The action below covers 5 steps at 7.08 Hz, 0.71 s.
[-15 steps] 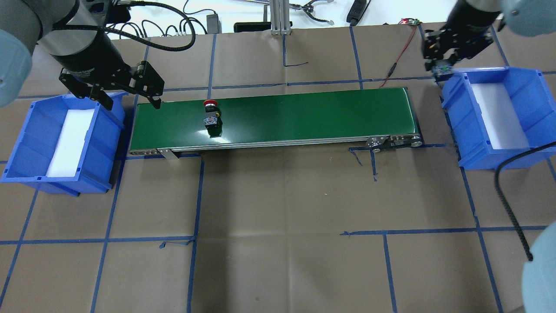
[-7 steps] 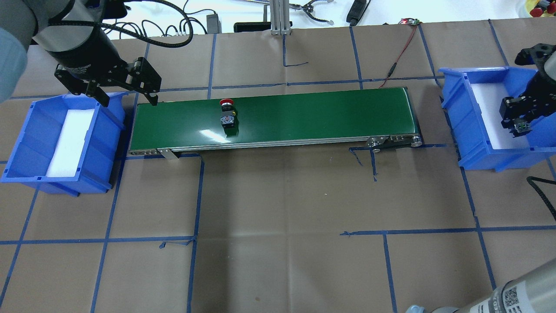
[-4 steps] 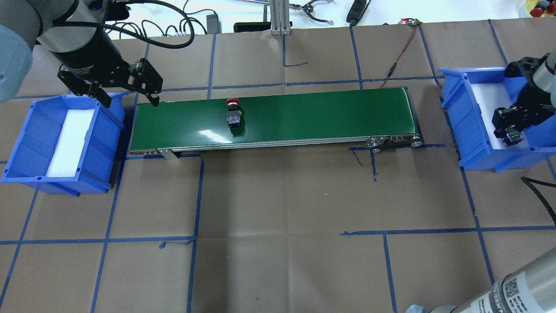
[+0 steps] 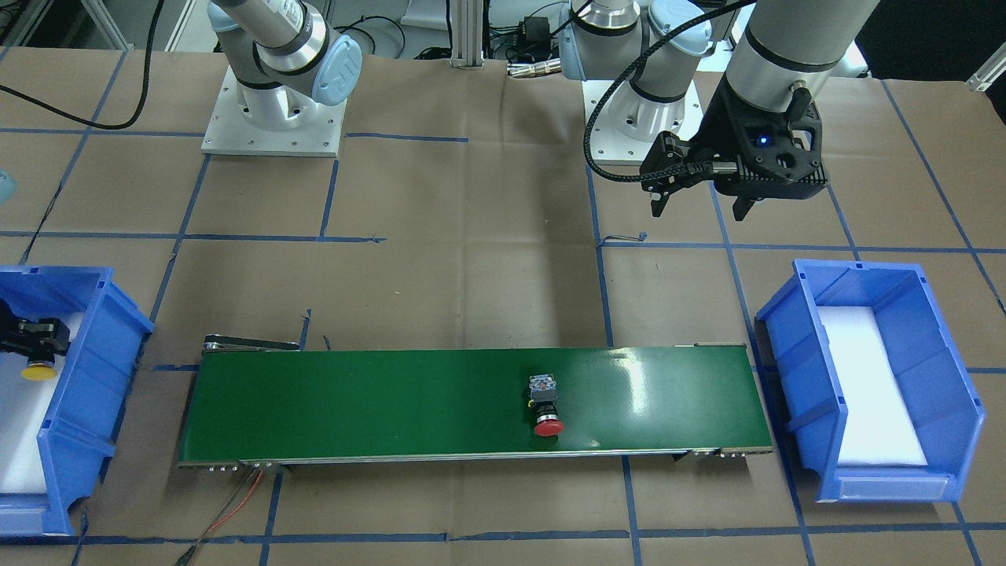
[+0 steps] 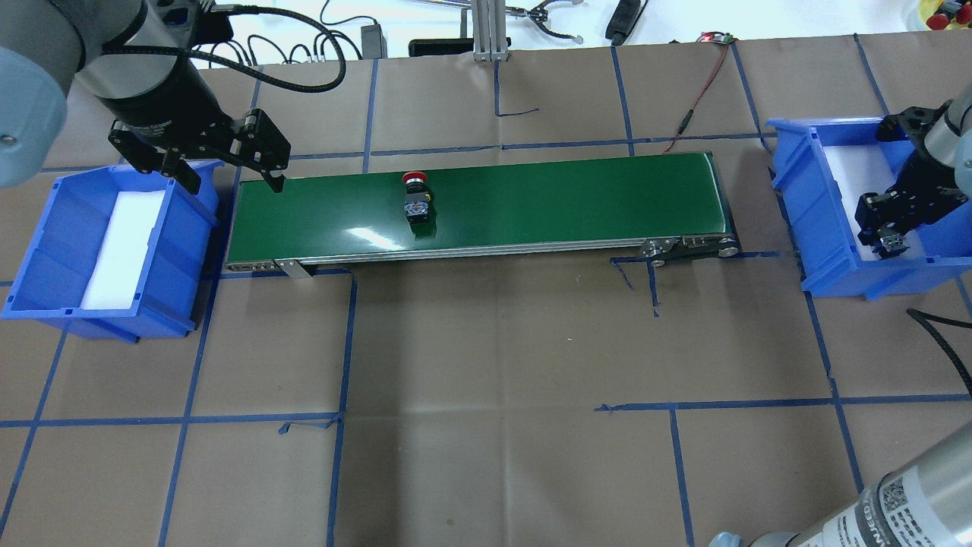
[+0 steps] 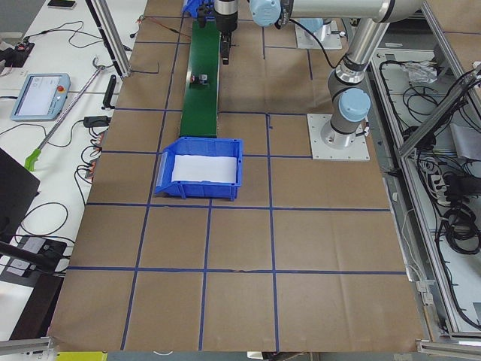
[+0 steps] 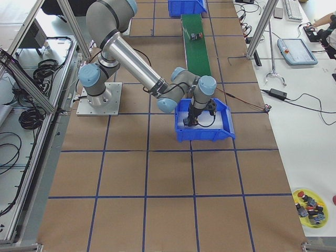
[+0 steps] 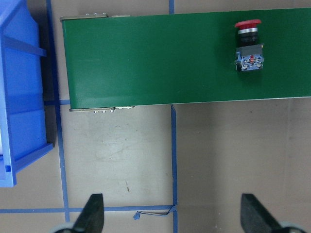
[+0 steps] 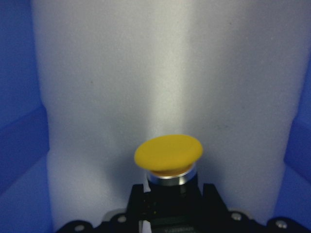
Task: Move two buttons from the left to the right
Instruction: 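Carry the yellow button with the right gripper into the far blue bin, then release the yellow button in the bin and return the right gripper to the conveyor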
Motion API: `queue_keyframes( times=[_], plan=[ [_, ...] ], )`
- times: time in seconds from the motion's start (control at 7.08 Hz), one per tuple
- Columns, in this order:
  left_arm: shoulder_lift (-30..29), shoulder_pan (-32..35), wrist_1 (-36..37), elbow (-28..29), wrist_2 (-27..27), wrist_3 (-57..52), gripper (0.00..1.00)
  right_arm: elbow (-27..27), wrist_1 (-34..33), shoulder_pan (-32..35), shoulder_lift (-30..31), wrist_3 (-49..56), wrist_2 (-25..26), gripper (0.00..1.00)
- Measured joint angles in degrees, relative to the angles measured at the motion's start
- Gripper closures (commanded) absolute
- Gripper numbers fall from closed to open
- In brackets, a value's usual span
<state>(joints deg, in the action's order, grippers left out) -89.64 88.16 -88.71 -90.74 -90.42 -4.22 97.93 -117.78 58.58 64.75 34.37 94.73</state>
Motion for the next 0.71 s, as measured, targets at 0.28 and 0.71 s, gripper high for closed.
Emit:
queue_keyframes(
  times=[0.28,0.71],
  plan=[
    [-0.13,0.14,0.03,0.04,-0.02,-0.13,0.0,-0.08,-0.78,0.09,0.0,0.03,-0.18,0.0],
    [-0.21,0.17,0.03,0.22,-0.02,-0.17,0.0,-0.77,-0.84,0.24,0.92,-0.02,-0.22,0.0]
  ],
)
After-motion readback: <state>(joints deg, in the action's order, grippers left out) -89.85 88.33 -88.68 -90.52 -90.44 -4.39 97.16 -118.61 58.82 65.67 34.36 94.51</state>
